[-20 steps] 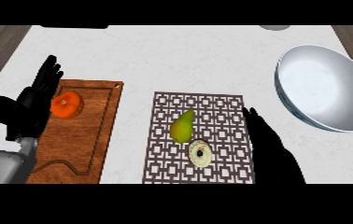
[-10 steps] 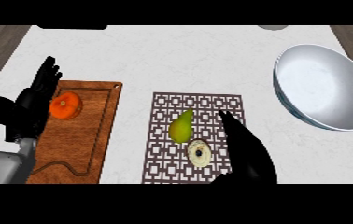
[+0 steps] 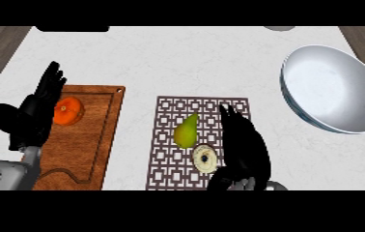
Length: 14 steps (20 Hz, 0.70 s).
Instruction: Pick the cupcake from the placemat and place it in the bowl
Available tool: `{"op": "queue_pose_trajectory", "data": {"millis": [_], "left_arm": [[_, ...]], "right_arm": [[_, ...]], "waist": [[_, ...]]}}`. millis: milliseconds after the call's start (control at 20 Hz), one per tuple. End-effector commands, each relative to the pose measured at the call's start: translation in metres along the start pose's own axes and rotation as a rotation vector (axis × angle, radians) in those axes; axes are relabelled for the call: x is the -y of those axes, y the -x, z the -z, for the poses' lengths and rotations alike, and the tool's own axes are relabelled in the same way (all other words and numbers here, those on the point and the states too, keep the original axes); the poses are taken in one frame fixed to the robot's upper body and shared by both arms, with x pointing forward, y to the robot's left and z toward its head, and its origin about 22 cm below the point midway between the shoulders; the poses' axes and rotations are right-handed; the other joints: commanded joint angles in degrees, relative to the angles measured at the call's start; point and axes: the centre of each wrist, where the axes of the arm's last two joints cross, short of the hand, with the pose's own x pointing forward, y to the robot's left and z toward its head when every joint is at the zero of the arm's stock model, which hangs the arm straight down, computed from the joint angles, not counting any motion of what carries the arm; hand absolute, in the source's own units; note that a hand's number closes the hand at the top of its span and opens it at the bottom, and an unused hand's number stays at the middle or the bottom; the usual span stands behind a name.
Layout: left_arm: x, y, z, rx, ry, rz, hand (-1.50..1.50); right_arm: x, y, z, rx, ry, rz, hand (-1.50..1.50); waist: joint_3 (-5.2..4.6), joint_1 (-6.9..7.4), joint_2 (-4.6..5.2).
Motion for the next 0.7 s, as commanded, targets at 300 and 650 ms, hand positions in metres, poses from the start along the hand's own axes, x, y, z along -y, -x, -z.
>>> {"op": "queue_pose_trajectory", "data": {"millis": [300,650], "left_arm": [[0.005,-0.006,0.002,0.013,0.019,0.010,0.00],[0.004,-0.009,0.006,-0.008,0.002,-0.007,0.00]], "right_arm": [[-0.028,-0.019,0.015,-0.202,-0.101,-0.068,-1.50],[-0.038,-0.021,0.022,-0.205,-0.086,-0.052,-1.50]], "waist": [[0.06,0.13,0.11],[0.07,-0.13,0.13]]}}
